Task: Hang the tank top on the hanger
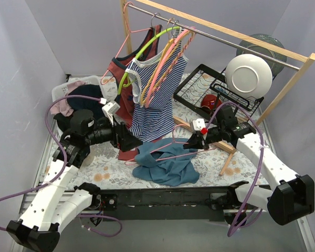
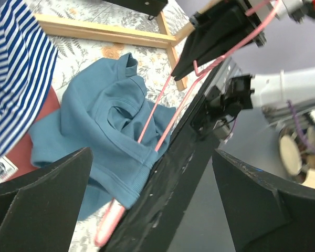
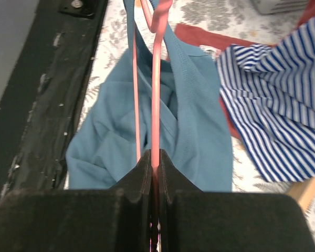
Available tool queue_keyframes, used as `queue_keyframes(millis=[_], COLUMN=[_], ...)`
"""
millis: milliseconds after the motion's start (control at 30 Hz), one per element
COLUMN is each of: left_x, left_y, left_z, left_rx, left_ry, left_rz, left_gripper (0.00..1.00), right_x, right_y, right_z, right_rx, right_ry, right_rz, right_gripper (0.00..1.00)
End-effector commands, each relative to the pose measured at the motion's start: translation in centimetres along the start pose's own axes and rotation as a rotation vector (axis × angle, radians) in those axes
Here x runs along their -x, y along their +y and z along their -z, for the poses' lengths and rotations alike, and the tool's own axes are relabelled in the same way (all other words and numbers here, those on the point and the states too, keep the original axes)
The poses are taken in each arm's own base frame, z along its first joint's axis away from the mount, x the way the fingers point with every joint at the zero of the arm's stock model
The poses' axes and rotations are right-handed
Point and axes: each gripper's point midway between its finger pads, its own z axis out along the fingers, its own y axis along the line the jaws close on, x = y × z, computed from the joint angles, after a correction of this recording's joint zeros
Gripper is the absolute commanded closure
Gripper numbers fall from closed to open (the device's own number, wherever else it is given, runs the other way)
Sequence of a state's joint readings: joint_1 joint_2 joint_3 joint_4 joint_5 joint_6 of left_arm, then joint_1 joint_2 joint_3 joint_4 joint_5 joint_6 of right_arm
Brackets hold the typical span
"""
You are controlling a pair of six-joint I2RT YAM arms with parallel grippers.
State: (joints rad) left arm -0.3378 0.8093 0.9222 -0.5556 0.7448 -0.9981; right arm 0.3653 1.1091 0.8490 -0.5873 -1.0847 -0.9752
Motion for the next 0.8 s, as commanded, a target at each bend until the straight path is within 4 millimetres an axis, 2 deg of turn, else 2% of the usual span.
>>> queue_keyframes(millis=[0, 67, 167, 233, 267, 300, 333, 367, 400, 467, 567, 600, 700, 733, 767], left_x=[-1.6, -2.7, -3.7, -5.3, -5.3, -6.2, -6.3, -6.6, -6.8, -7.0, -7.3, -7.5, -8.4, -8.8, -9.0], left_y=[-0.6, -0.3, -1.1, -2.0, -1.3, -2.4, -2.5, -1.8, -2.4, -1.8, -1.1, -0.8, -0.8, -0.6, -0.5], left_z=[-0.1, -0.4, -1.1, -2.2, -3.2, -3.8, -4.3, -5.3, -5.7, -6.5, -7.1, -7.2, -7.3, -7.2, -7.2], left_rx=[-0.082, -0.106, -0.180, -0.229, -0.185, -0.212, -0.205, -0.165, -0.178, -0.142, -0.100, -0.089, -0.092, -0.092, -0.083], left_ry=[0.035, 0.050, 0.067, 0.112, 0.111, 0.139, 0.144, 0.163, 0.177, 0.196, 0.223, 0.237, 0.260, 0.268, 0.273], left_rz=[-0.187, -0.223, -0.244, -0.237, -0.243, -0.269, -0.283, -0.284, -0.297, -0.306, -0.307, -0.297, -0.257, -0.239, -0.215], left_gripper=[0.02, 0.02, 0.02, 0.02, 0.02, 0.02, 0.02, 0.02, 0.05, 0.10, 0.48, 0.74, 0.89, 1.00, 1.00], right_x=[1.8, 2.6, 3.6, 3.9, 4.0, 4.1, 3.9, 3.9, 3.9, 3.8, 3.7, 3.6, 3.7, 3.6, 3.7], right_y=[1.5, 1.1, 0.5, 0.5, 0.5, 0.7, 0.7, 0.8, 0.8, 0.8, 0.8, 0.9, 0.8, 0.8, 0.8], right_z=[-0.6, -0.7, -0.9, -1.1, -1.3, -1.6, -1.7, -1.8, -1.9, -1.8, -1.7, -1.7, -1.8, -1.8, -1.9], right_rx=[0.101, 0.102, 0.111, 0.129, 0.141, 0.156, 0.164, 0.170, 0.172, 0.168, 0.158, 0.158, 0.148, 0.149, 0.150], right_ry=[-0.017, -0.017, -0.016, -0.016, -0.012, -0.012, -0.010, -0.009, -0.009, -0.003, 0.008, 0.010, 0.001, 0.001, -0.002], right_rz=[0.025, 0.040, 0.045, 0.042, 0.029, 0.026, 0.013, 0.010, 0.008, 0.003, 0.007, -0.001, -0.004, -0.010, -0.015], right_gripper=[0.99, 0.99, 0.99, 0.99, 0.99, 0.99, 0.99, 0.99, 0.99, 0.99, 0.99, 0.99, 0.99, 0.99, 0.99])
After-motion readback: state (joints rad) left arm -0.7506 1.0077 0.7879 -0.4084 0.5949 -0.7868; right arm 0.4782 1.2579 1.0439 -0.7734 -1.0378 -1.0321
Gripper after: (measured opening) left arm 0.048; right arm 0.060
